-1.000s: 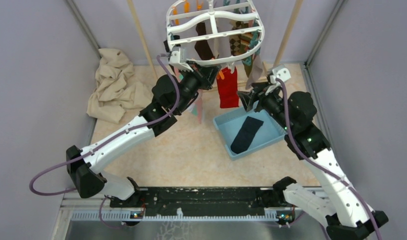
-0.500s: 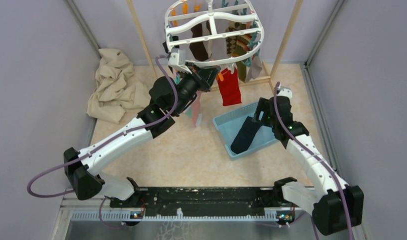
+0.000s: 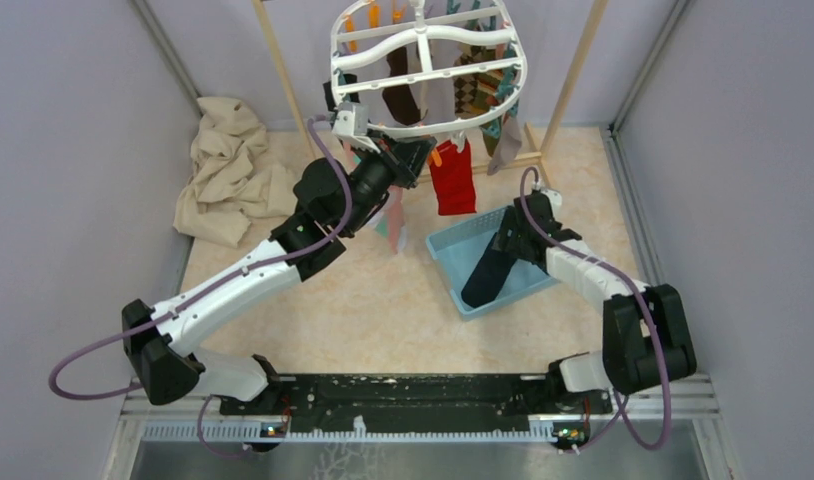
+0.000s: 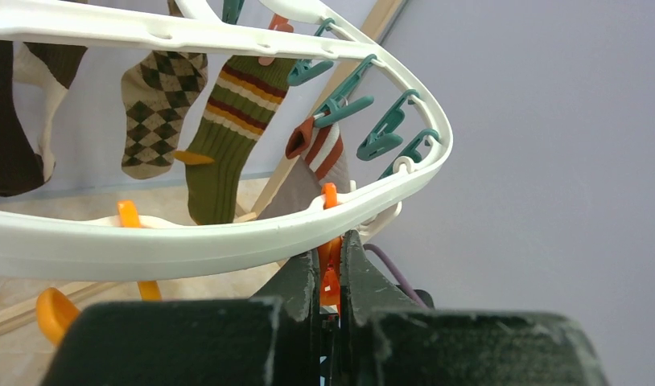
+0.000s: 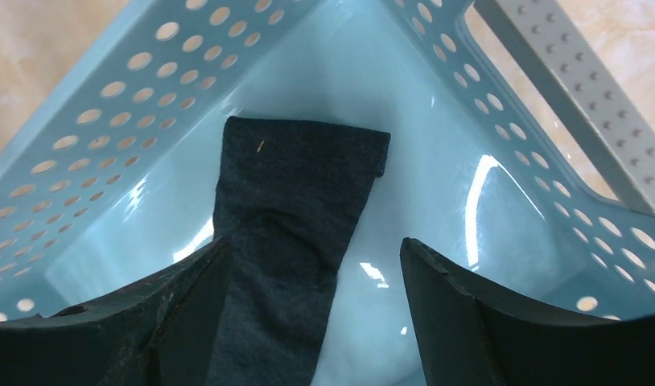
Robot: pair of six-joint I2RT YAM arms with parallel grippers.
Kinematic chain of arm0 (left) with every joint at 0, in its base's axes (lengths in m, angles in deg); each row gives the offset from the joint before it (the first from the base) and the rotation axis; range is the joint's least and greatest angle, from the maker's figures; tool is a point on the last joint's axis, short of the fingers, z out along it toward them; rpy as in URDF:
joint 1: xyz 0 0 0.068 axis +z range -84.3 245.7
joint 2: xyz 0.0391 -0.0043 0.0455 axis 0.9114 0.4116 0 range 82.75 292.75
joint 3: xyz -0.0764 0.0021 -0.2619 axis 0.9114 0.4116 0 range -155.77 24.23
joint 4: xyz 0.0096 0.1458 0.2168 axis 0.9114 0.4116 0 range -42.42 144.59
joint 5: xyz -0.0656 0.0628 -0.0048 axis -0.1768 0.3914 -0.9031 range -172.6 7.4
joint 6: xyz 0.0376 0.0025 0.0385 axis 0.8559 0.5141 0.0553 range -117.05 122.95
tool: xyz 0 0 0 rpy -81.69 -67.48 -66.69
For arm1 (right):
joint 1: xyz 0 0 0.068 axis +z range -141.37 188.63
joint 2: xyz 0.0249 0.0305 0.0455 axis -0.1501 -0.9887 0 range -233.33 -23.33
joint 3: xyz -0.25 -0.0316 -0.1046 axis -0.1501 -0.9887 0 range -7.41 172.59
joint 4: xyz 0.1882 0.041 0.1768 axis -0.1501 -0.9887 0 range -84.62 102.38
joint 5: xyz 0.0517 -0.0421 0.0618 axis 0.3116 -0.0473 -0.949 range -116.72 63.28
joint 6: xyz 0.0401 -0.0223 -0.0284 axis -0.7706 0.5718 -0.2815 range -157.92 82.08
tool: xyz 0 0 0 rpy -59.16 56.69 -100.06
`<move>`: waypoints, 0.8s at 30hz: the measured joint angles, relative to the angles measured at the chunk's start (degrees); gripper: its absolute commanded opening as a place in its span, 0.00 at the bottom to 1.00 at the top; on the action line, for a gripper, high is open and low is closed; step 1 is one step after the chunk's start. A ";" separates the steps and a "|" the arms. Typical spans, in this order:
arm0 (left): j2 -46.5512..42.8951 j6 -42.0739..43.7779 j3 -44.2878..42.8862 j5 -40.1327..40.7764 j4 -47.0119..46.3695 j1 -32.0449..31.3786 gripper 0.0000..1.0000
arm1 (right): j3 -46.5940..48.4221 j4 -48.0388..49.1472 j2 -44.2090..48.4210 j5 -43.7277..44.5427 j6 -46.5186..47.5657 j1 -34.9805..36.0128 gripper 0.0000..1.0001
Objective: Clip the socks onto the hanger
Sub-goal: Adjust the sock in the bin.
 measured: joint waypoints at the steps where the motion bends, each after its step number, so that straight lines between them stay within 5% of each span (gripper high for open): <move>1: -0.07 0.09 0.07 0.02 -0.02 0.00 0.00 | 0.02 0.52 -1.01 0.17 -0.11 0.00 0.76; 15: -1.62 1.38 1.84 1.49 0.00 0.02 0.00 | 1.88 4.61 -10.84 5.27 -0.22 0.00 0.66; 20: -1.64 1.51 1.86 1.66 0.02 0.02 0.00 | 1.88 5.68 -11.98 4.68 -0.17 0.00 0.50; 24: -1.64 1.51 1.86 1.66 0.04 0.02 0.00 | 1.88 6.69 -12.00 3.61 -0.22 0.00 0.26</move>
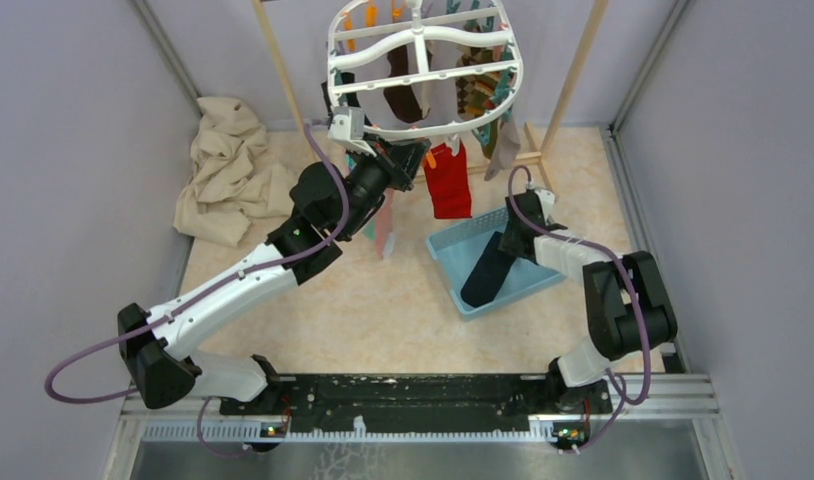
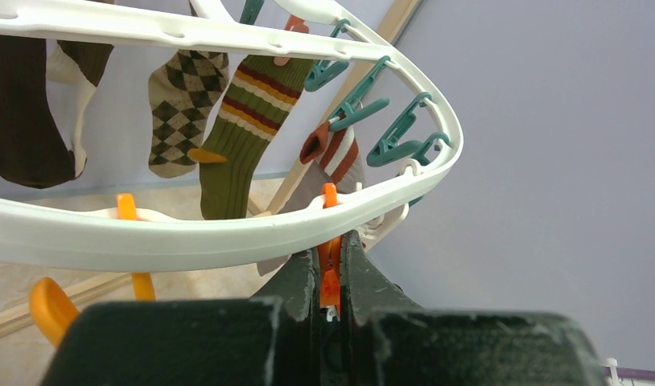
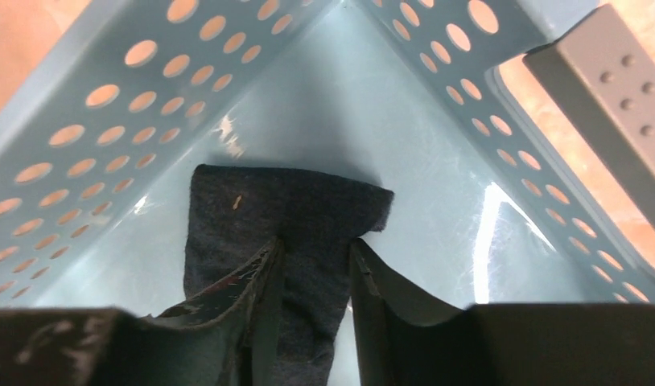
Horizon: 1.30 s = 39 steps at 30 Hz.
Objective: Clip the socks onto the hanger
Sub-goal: Adjust the sock in the bin.
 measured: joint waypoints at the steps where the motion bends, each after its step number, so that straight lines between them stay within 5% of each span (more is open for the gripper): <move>1: -0.02 -0.02 0.00 -0.02 0.00 0.00 0.00 | 0.00 0.20 0.00 -0.28 0.09 0.00 0.21; 6: -0.02 -0.02 0.00 -0.02 0.02 0.00 0.00 | 0.00 1.16 0.00 -1.16 -0.22 0.00 0.01; 14: -0.02 -0.20 0.00 -0.09 0.09 0.00 0.00 | -0.09 0.81 2.67 -1.09 -0.17 0.00 0.00; 28: 0.00 -0.55 0.00 -0.90 0.00 0.00 0.00 | -2.82 4.44 28.92 -10.95 9.22 0.85 0.00; 39: 0.00 -0.42 0.00 -0.57 0.07 0.00 0.00 | -4.28 2.19 21.16 -2.43 23.12 26.36 0.00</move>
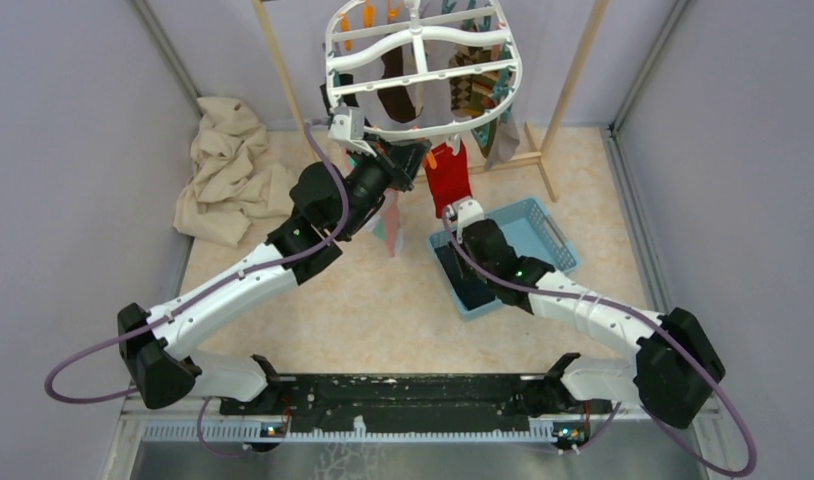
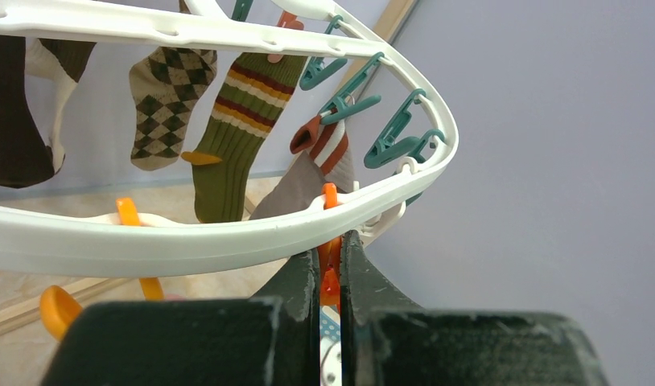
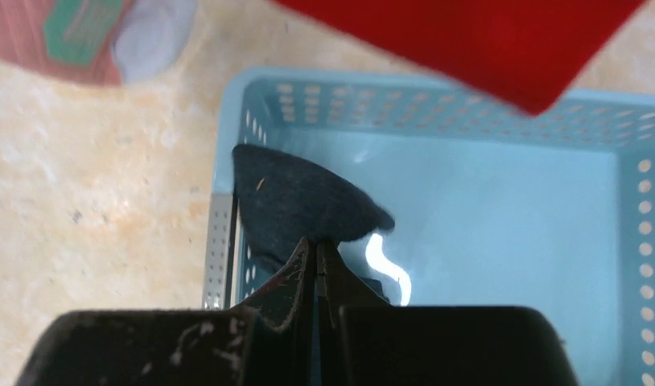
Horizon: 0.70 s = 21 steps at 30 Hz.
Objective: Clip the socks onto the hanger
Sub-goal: Adjust the sock in the bin.
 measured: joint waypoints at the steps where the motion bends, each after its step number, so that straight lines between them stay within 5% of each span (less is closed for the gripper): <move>1: -0.02 0.04 0.00 0.11 0.02 0.00 0.00 | -0.52 -0.02 -0.33 0.63 0.17 0.90 0.00; 21: -0.09 0.22 0.00 0.52 0.28 0.00 0.00 | -3.67 0.28 5.38 4.24 0.35 10.51 0.00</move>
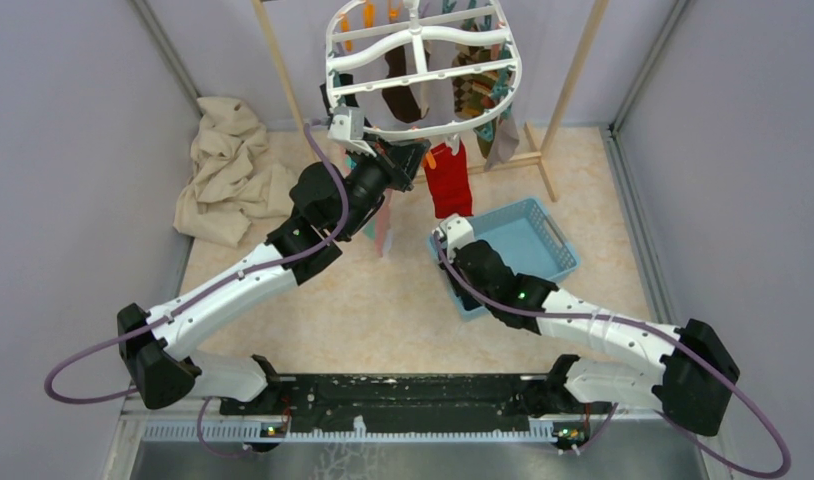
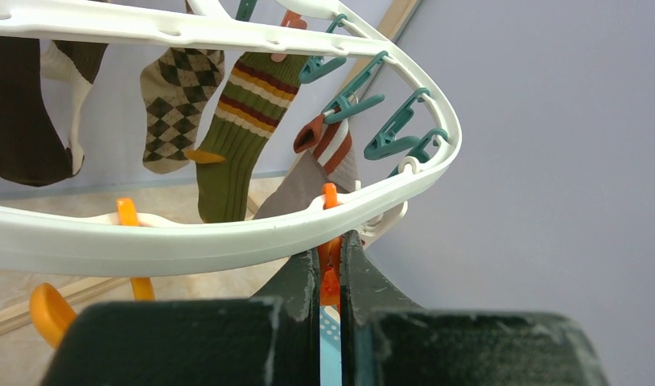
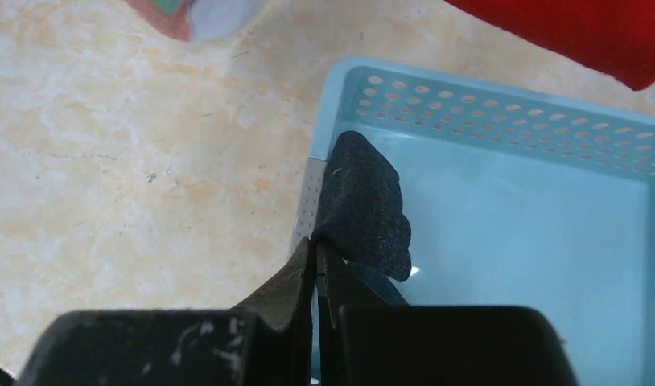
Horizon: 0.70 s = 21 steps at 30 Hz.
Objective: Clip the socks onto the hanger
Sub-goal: Adjust the sock in the bin.
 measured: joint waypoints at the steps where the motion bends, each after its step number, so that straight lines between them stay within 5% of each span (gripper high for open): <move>1: 0.00 0.02 0.00 0.00 0.00 0.00 0.00 | 0.02 -0.07 0.28 0.07 0.26 0.59 0.00; 9: 0.00 0.00 0.00 -0.02 0.00 0.00 0.00 | 0.02 -0.15 0.22 -1.42 1.27 1.88 0.00; 14: 0.00 0.07 0.00 -0.04 0.02 0.00 0.00 | 0.02 0.39 -0.66 -1.14 0.79 2.32 0.37; 21: 0.00 0.17 0.00 -0.11 0.02 0.00 0.00 | 0.04 2.12 -4.31 1.84 0.81 2.23 0.33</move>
